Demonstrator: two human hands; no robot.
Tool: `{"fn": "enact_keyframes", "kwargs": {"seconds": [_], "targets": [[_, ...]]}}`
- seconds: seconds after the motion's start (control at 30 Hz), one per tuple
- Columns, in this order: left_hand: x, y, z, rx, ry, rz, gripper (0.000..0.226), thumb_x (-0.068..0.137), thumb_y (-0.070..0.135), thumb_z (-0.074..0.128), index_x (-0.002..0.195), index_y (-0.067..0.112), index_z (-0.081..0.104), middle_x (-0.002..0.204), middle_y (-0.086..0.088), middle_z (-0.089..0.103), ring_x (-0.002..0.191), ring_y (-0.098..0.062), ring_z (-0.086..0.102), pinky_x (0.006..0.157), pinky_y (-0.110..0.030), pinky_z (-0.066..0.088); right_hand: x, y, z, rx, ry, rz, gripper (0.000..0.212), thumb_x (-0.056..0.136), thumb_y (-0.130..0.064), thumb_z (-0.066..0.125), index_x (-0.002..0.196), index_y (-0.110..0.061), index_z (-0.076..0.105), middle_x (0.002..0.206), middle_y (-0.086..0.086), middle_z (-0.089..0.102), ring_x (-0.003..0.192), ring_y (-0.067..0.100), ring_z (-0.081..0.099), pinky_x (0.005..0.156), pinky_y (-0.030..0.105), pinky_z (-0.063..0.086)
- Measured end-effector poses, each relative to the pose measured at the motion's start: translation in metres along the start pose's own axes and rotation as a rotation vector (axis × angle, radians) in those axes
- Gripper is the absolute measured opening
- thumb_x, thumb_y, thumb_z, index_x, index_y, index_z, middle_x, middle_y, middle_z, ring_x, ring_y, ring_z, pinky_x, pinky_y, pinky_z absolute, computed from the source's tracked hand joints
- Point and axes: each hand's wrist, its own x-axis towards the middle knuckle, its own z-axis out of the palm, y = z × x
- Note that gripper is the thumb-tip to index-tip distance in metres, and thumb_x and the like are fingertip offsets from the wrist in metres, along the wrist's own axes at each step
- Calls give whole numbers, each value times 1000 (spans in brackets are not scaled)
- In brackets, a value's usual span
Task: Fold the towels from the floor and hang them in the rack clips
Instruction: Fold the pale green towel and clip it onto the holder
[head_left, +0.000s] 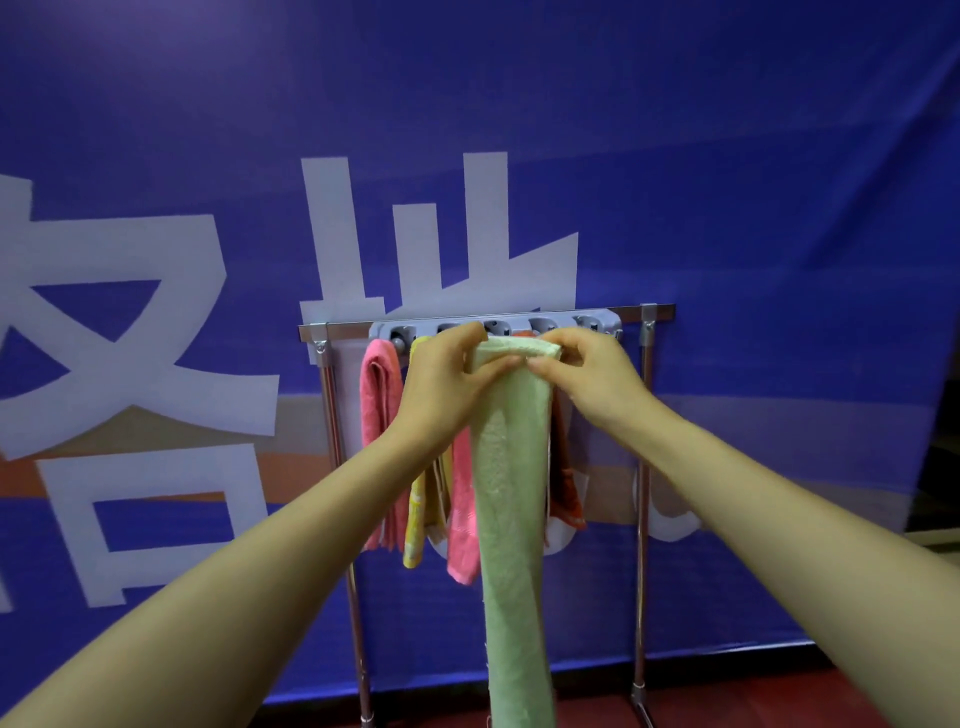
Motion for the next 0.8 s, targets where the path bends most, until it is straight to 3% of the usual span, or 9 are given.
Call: {"fn": "enact_keyframes", "kwargs": {"seconds": [0.1,0.2,0.27,0.33,0.4,0.53,0.63,0.73,0.8], "targets": [[0,5,-6,-76,-4,-26,26,77,16,72,83,15,47,66,8,46,58,1,41,55,-15,36,11,-8,-6,-41,56,-46,8,83,-10,65,89,-15,62,73,-6,59,63,0,52,65,14,42],[-3,-2,-9,-171,-89,-120,35,76,9,71,100,20,48,83,0,58,71,-6,52,64,-22,47,10,-7,-7,-188,-66,-41,5,85,-13,63,89,-10,63,74,-3,56,66,5,49,65,22,40],[-6,-9,-7,-152,-138,-142,21,77,11,71,94,14,59,82,-4,63,72,-8,56,68,-26,50,8,-4,-6,-202,-78,-18,6,87,-15,60,91,-11,62,76,-2,56,66,6,49,66,24,40],[-10,-11,-5,-283,-134,-204,6,80,9,70,84,12,66,75,-3,66,68,-5,60,64,-25,51,9,-6,-4,-176,-16,-10,4,89,-18,57,91,-15,58,78,-2,57,70,8,50,69,25,41],[-15,-12,0,-483,-129,-311,13,81,5,68,85,17,67,72,6,70,65,-1,65,62,-17,54,12,-13,0,-189,14,10,6,91,-22,53,90,-16,53,73,-6,51,69,8,47,69,26,39],[-44,-28,19,-665,-206,-530,29,79,1,68,106,8,62,90,-1,72,71,-5,69,63,-18,55,30,-33,0,-210,105,25,9,94,-24,47,92,-15,47,71,-10,44,70,9,43,59,18,35],[-75,-40,37,-683,-301,-653,29,77,1,69,105,8,64,82,3,73,70,-3,70,58,-16,53,51,-42,-5,-145,204,58,13,92,-22,47,90,-11,51,81,0,51,81,19,48,67,31,40],[-100,-43,56,-714,-360,-731,21,76,0,70,92,13,67,67,10,73,63,0,68,55,-14,51,72,-39,-18,5,361,166,28,87,-20,48,61,-15,42,64,4,42,62,20,41,56,34,34],[-112,-44,64,-737,-390,-766,33,67,5,79,98,9,68,71,9,74,65,-1,69,55,-15,51,82,-32,-33,105,447,250,26,84,-22,49,59,-15,42,63,5,44,62,21,46,56,35,37]]}}
